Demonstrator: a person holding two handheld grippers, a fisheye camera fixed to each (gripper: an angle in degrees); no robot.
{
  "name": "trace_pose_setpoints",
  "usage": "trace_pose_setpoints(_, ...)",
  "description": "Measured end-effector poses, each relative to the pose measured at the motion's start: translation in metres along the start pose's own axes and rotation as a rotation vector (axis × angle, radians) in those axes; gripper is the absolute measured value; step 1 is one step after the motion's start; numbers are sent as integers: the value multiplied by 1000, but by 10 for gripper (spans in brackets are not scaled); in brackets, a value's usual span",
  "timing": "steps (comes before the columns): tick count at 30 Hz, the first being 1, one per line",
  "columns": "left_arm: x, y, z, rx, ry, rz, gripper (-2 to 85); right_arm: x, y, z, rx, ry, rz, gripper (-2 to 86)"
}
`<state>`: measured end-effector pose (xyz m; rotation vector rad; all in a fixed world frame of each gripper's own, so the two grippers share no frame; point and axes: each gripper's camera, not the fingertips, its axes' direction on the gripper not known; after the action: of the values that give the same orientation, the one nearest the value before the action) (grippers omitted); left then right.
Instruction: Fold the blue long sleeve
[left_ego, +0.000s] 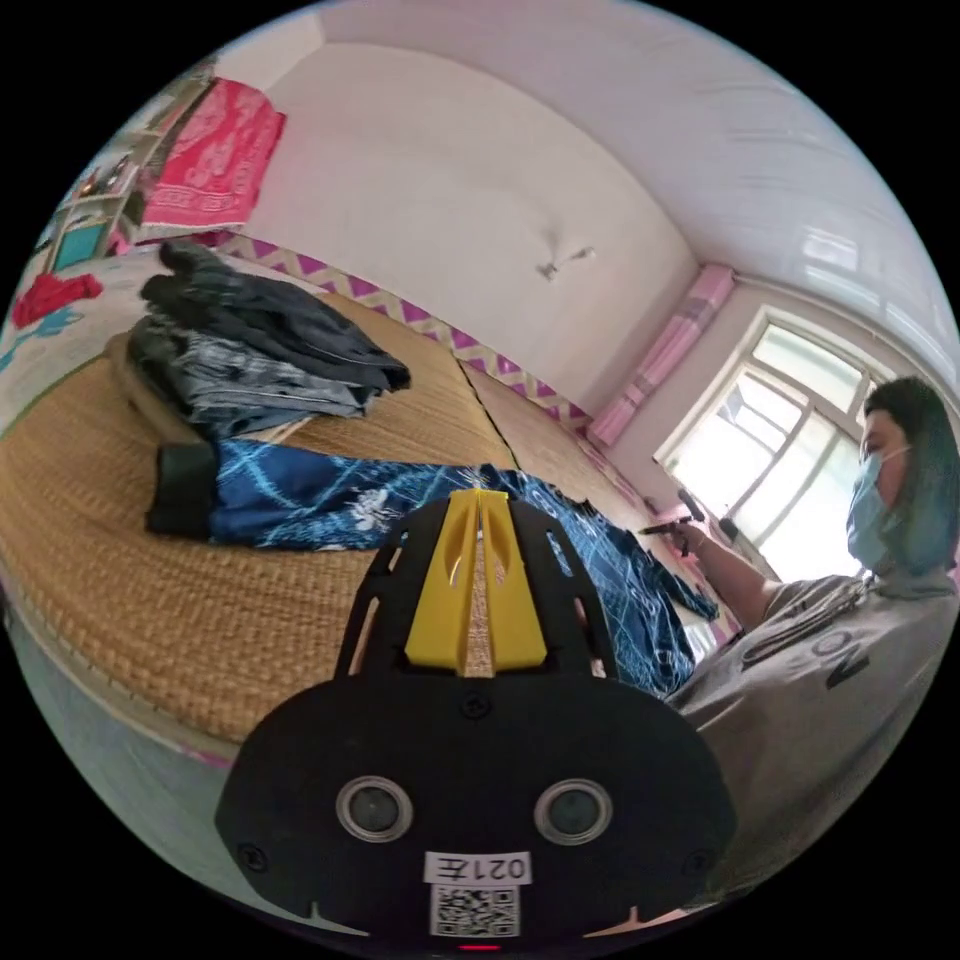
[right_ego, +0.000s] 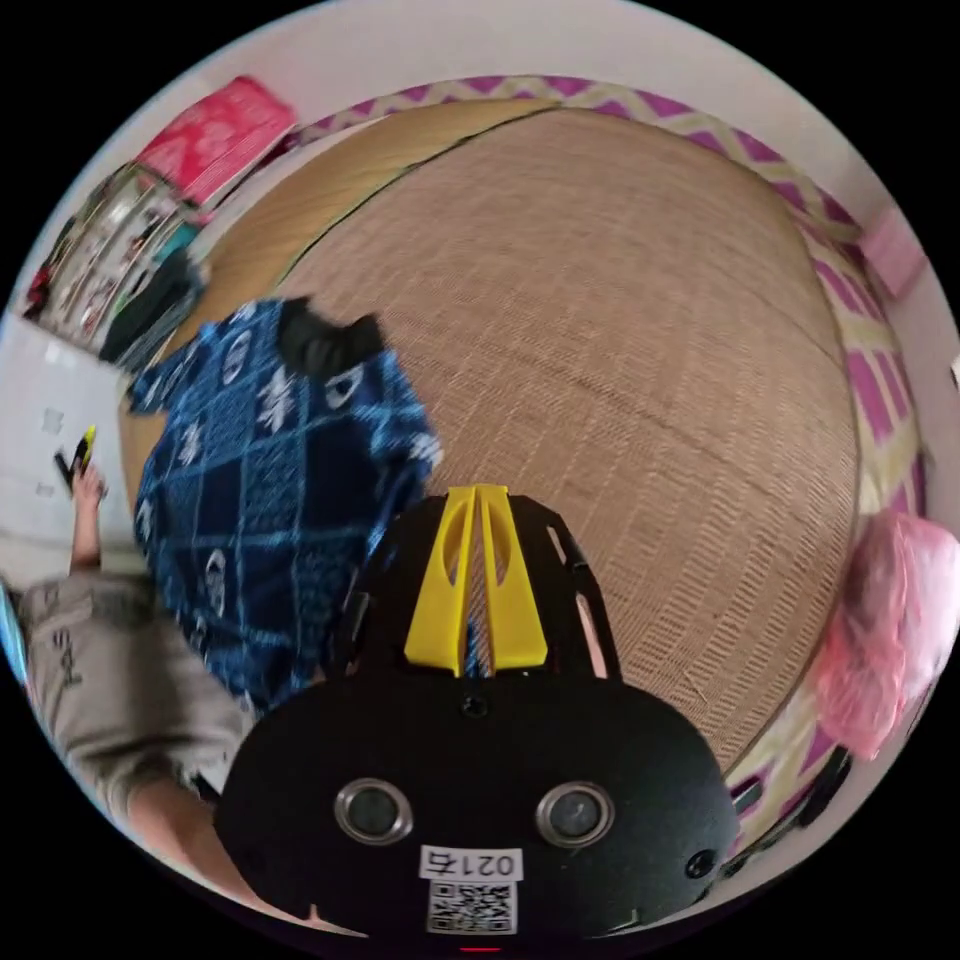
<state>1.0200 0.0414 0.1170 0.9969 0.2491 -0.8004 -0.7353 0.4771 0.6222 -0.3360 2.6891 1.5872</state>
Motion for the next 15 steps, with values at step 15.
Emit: trace_pose_setpoints(15, 123, -168, 391, -519, 114, 488, 130, 14, 14, 27, -53, -153, 69, -5)
